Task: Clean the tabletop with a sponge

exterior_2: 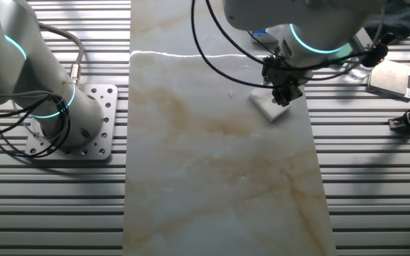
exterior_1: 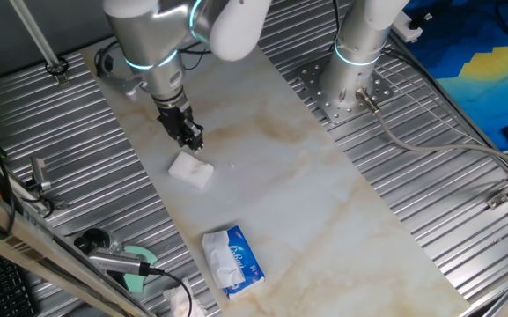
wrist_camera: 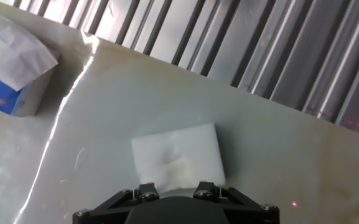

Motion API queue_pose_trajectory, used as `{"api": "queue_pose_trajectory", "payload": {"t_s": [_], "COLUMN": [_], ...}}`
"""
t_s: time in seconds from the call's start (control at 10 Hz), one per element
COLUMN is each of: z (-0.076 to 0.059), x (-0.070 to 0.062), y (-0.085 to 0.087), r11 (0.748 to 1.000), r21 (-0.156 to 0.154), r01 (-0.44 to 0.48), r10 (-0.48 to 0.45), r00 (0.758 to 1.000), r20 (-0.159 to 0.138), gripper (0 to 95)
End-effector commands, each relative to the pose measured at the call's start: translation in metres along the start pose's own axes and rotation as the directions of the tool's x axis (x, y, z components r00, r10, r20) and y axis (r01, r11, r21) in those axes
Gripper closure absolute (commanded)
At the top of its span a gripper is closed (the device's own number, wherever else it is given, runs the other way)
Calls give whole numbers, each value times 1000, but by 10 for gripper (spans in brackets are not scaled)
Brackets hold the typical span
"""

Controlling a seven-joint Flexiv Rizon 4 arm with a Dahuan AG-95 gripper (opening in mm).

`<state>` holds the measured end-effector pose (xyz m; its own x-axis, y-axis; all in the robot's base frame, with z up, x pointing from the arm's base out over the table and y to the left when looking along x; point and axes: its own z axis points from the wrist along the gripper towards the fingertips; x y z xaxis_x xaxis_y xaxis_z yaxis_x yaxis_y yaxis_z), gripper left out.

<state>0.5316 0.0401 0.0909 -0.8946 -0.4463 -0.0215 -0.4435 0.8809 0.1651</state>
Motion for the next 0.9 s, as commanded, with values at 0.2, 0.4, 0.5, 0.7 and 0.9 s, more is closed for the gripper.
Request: {"api": "queue_pose_trajectory", "payload": {"t_s": [0.2,0.4,0.5,0.7,0.9], "z": [18,29,35,39,42], "x": [-5,-6,-7,-11,-13], "y": [-2,-2,-2,-3,-3], "r11": [998,996,996,996,996], "r21": [30,46,52,56,56], "r01": [-48,-73,-71,-74,-73], "r10": [48,72,69,72,70], "r00": [999,997,997,997,997], "r20": [11,18,30,37,42], "gripper": [570,570,570,570,570]}}
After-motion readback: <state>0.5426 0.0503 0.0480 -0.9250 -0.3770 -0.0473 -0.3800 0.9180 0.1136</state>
